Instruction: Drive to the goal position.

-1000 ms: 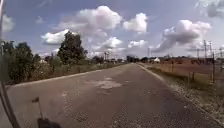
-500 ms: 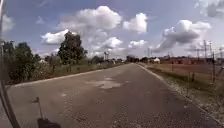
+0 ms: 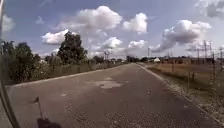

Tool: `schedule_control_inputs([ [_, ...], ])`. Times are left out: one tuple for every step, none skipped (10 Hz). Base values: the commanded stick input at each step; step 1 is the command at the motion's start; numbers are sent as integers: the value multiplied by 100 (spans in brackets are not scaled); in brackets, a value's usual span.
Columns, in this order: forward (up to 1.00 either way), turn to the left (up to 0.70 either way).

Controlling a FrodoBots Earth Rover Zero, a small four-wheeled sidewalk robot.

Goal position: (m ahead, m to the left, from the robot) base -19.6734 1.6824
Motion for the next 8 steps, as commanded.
schedule_control_inputs([
  [4, 0],
  [4, 0],
  [4, 0],
  [4, 0],
  [4, 0],
  [4, 0],
  [4, 0],
  [4, 0],
])
